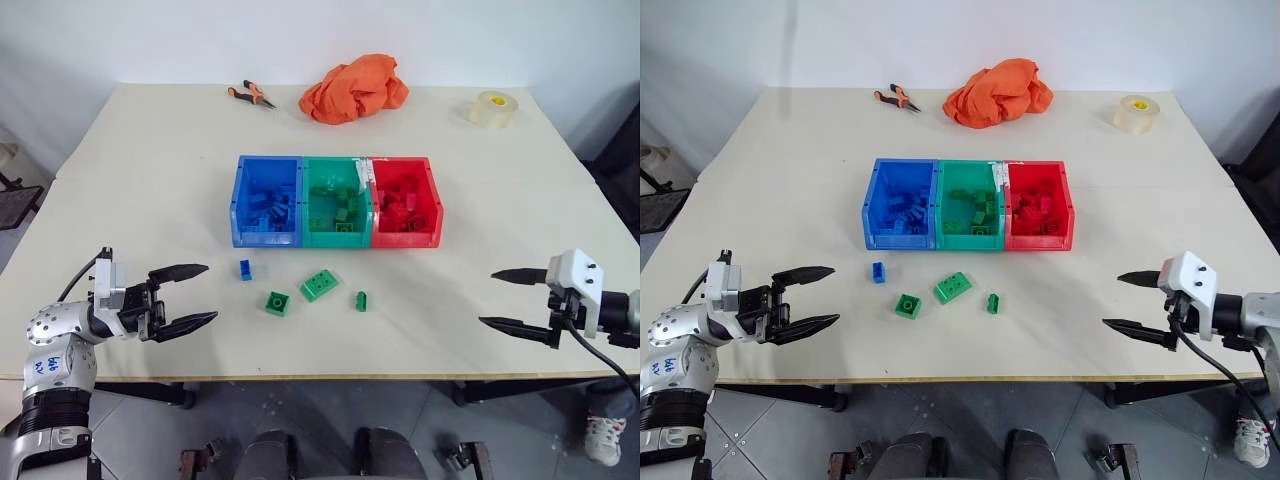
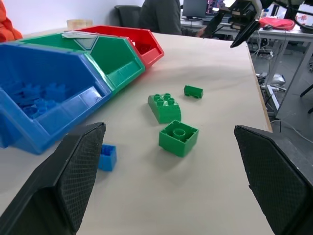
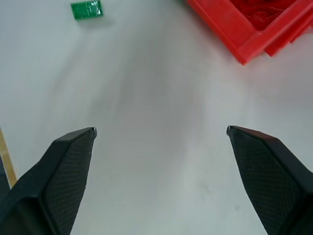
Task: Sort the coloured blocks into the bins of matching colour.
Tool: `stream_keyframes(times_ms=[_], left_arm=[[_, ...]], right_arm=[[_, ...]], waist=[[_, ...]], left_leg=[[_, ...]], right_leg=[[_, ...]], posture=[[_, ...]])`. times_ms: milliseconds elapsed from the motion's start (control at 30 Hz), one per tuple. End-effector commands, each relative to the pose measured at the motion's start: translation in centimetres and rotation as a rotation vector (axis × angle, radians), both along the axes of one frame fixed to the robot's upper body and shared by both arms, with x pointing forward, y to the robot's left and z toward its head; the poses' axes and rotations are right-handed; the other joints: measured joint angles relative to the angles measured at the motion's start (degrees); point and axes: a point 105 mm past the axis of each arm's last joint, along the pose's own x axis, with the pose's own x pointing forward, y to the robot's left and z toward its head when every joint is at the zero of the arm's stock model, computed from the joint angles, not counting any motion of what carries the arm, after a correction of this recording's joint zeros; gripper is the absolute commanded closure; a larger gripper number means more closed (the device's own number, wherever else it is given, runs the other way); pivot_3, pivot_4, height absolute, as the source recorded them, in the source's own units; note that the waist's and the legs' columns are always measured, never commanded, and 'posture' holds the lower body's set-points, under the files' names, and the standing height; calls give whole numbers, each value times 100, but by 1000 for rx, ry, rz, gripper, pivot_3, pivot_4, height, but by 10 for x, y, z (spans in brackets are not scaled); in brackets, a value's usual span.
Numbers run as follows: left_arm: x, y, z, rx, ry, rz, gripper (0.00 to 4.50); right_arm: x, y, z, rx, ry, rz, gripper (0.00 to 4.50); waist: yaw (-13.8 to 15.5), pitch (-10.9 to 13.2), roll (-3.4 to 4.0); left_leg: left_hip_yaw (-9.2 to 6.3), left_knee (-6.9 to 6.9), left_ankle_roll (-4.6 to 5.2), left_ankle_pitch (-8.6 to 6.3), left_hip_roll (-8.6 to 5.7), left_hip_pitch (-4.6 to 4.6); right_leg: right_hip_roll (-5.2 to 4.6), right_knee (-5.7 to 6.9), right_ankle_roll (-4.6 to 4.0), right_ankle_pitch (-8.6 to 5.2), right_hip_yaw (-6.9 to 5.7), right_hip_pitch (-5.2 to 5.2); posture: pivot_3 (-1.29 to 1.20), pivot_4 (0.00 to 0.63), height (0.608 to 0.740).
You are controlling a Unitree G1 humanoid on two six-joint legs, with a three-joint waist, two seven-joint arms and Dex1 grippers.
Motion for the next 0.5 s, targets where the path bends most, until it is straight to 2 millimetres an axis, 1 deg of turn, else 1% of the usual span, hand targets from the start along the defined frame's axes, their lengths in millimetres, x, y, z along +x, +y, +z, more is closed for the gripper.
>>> stream_keyframes(times_ms=[33, 67, 100, 167, 200, 233, 267, 333, 367, 400, 500], left_arm=[[0, 4, 6, 16, -30, 5, 0], [0, 4, 6, 16, -30, 5, 0], [-1, 3, 6, 16, -32, 3, 0], [-1, 3, 7, 12, -37, 10, 0], [-3, 3, 7, 14, -35, 10, 0], [-4, 3, 6, 15, -33, 10, 0], [-4, 2, 6, 17, -31, 9, 0], [-10, 2, 2, 22, -22, 4, 0], [-12, 1, 1, 23, -20, 2, 0], [-13, 1, 0, 24, -18, 0, 0], [-19, -3, -4, 28, -6, -23, 0]], right_arm=[[2, 14, 13, -2, -55, 51, 28], [2, 16, 13, -1, -55, 55, 28], [5, 24, 11, -3, -49, 74, 28], [8, 46, 4, -8, -27, 135, 28], [11, 61, -2, -10, -13, 175, 28], [14, 71, -6, -13, -5, 200, 28], [15, 76, -8, -15, -1, 211, 28], [30, 109, -17, -1, -16, 272, 28], [35, 120, -19, 2, -24, 290, 28], [39, 129, -22, 8, -25, 304, 28], [50, 146, -28, 27, -29, 329, 28]], waist=[[15, 0, 0], [19, 0, 0], [19, 0, 0], [15, -1, -1], [7, -1, -2], [2, -1, -2], [3, -1, -1], [-8, -1, -1], [-28, -1, -1], [-40, -1, -2], [-9, -1, -1]], left_leg=[[0, 0, 0, 0, -1, -1], [-2, 1, 0, 0, -1, -1], [-3, 1, 0, 0, -1, -1], [-6, 3, 0, 0, -1, -1], [-7, 4, 0, 0, -1, -2], [-7, 3, 0, 0, 2, -2], [-8, 4, -3, -2, 4, -2], [-10, 3, -5, -2, 3, -5], [-6, 4, -5, -3, 2, -7], [-4, 5, -5, -3, 2, -6], [-16, 9, -5, -2, -1, -16]], right_leg=[[-1, 0, 0, 0, 1, -1], [-3, 0, 0, 0, 3, 0], [-4, 0, 0, 0, 4, 0], [-6, 0, 0, 0, 7, 2], [-9, -1, 0, 0, 8, 1], [-11, -2, 0, 0, 9, 0], [-14, -1, -1, -1, 10, -1], [-10, 2, -2, -1, 9, -7], [-8, 3, -2, -1, 7, -9], [-8, 4, -2, -1, 7, -11], [-3, 17, -2, -1, 7, -18]], posture=[[0, 150, 740], [0, 150, 740], [0, 150, 740], [0, 150, 740], [0, 150, 740], [0, 150, 740], [0, 150, 740], [0, 150, 740], [0, 150, 740], [0, 150, 740], [0, 150, 740]])
